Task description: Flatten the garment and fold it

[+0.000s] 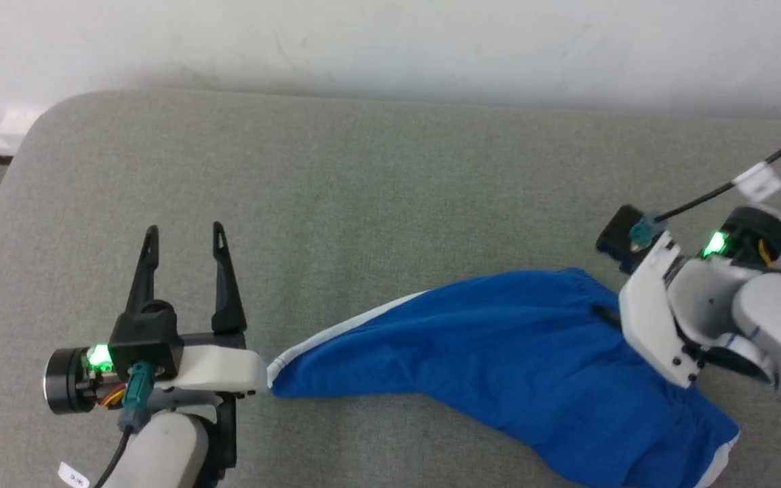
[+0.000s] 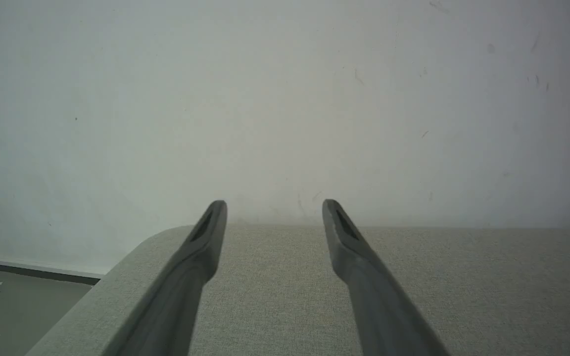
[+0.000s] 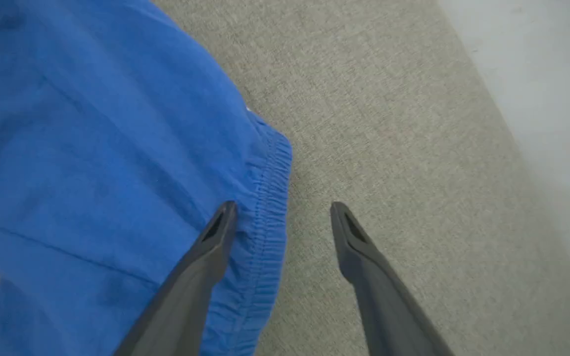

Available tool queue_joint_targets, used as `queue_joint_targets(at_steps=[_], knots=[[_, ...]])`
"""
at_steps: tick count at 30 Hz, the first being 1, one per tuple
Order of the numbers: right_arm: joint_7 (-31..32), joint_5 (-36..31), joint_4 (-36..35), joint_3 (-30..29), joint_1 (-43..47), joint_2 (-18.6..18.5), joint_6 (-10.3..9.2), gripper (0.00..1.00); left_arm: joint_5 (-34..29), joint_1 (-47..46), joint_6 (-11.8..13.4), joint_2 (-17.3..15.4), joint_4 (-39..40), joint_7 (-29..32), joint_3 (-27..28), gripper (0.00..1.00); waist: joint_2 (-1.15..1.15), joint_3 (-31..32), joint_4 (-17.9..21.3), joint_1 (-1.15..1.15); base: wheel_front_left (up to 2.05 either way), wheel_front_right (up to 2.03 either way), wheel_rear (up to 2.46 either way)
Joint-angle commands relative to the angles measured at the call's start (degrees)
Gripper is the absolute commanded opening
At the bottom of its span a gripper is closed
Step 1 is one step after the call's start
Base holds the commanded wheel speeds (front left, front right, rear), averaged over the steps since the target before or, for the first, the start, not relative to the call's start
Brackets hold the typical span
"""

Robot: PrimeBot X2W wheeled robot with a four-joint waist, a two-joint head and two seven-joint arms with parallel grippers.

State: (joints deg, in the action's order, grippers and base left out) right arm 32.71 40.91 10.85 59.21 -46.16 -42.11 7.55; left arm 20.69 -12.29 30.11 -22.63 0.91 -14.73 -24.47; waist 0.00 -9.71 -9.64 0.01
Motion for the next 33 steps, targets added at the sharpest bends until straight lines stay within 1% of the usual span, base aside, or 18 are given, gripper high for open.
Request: queue_joint_targets(at_steps=[1, 4, 7, 8, 9, 10, 12, 16, 18, 20, 23, 25, 28, 30, 33], knots=[[-0.1, 1.2, 2.6, 3.0, -0.5, 1.3, -0.06, 1.0, -1.3, 0.8, -1.5, 1.5, -0.4, -0.3, 1.5, 1.0, 0.0, -1.7, -1.1, -0.01, 0.0, 0.0, 0.0], [-0.8, 4.8, 7.1, 8.4, 0.2, 3.2, -0.06, 1.0, -3.5, 1.0, -4.2, 4.1, -1.3, -0.3, 3.9, 1.0, 0.0, -2.4, -1.6, -0.01, 0.0, 0.0, 0.0], [-2.0, 6.1, 9.8, 12.0, 1.0, 4.0, -0.06, 1.0, -5.4, 1.2, -6.4, 6.2, -2.0, -0.3, 6.2, 1.0, 0.0, -2.6, -1.5, -0.01, 0.0, 0.0, 0.0], [-3.4, 6.2, 10.3, 12.5, 1.1, 4.1, -0.06, 0.89, -6.0, 1.3, -7.1, 6.7, -2.2, -0.3, 6.9, 1.0, 0.0, -2.5, -1.3, -0.01, 0.0, 0.0, 0.0], [-5.6, 5.9, 10.7, 12.8, 0.8, 4.3, -0.06, 0.24, -6.5, 1.5, -7.8, 7.2, -2.4, -0.3, 7.5, 1.0, 0.0, -2.3, -1.0, -0.01, 0.0, 0.0, 0.0], [-8.2, 5.4, 11.0, 13.0, 0.4, 4.3, -0.06, 0.0, -7.0, 1.8, -8.4, 7.6, -2.6, -0.3, 8.2, 1.0, 0.0, -2.0, -0.7, -0.01, 0.0, 0.0, 0.0], [-14.1, 3.9, 11.5, 13.1, -1.0, 4.2, -0.06, 0.0, -7.9, 2.5, -9.4, 8.4, -3.1, -0.3, 9.6, 1.0, 0.0, -1.2, 0.4, -0.01, 0.0, 0.0, 0.0], [-27.5, 0.7, 12.9, 8.8, -3.5, 3.6, -0.06, 0.0, -9.4, 4.0, -11.5, 9.8, -3.5, -0.3, 11.9, 1.0, 0.0, 1.0, 2.9, -0.01, 0.0, 0.0, 0.0], [-32.0, -1.0, 12.9, 6.2, -3.8, 3.0, -0.06, 0.0, -10.0, 4.8, -12.3, 10.4, -3.4, -0.3, 13.1, 1.0, 0.0, 1.8, 4.3, -0.01, 0.0, 0.0, 0.0], [-34.9, -2.5, 12.1, 3.3, -3.1, 1.9, -0.06, 0.0, -10.7, 5.5, -13.2, 11.0, -3.2, -0.3, 13.9, 1.0, 0.0, 2.3, 5.5, -0.01, 0.0, 0.0, 0.0], [-37.1, -4.1, 10.5, -1.6, -0.1, -0.3, -0.06, 0.0, -11.5, 6.2, -14.6, 11.9, -3.2, -0.3, 14.9, 1.0, 0.0, 2.6, 7.4, -0.01, 0.0, 0.0, 0.0], [-37.4, -5.3, 9.8, -4.7, 3.2, -1.7, -0.06, 0.0, -12.1, 6.6, -15.2, 12.6, -3.2, -0.3, 15.5, 1.0, 0.0, 2.5, 8.5, -0.01, 0.0, 0.0, 0.0], [-36.5, -5.4, 9.9, -9.4, 10.2, -2.9, -0.06, 0.0, -12.8, 6.9, -16.2, 13.5, -3.2, -0.3, 16.3, 1.0, 0.0, 2.2, 9.9, -0.01, 0.0, 0.0, 0.0], [-35.8, -5.9, 10.7, -12.1, 15.1, -2.8, -0.06, 0.0, -13.3, 7.0, -16.7, 14.0, -3.3, -0.3, 16.8, 1.0, 0.0, 2.0, 10.7, -0.01, 0.0, 0.0, 0.0], [-35.0, -5.8, 12.6, -15.7, 21.7, -1.1, -0.06, 0.0, -14.1, 7.0, -17.5, 14.6, -3.5, -0.3, 17.4, 1.0, 0.0, 1.7, 11.6, -0.01, 0.0, 0.0, 0.0]])
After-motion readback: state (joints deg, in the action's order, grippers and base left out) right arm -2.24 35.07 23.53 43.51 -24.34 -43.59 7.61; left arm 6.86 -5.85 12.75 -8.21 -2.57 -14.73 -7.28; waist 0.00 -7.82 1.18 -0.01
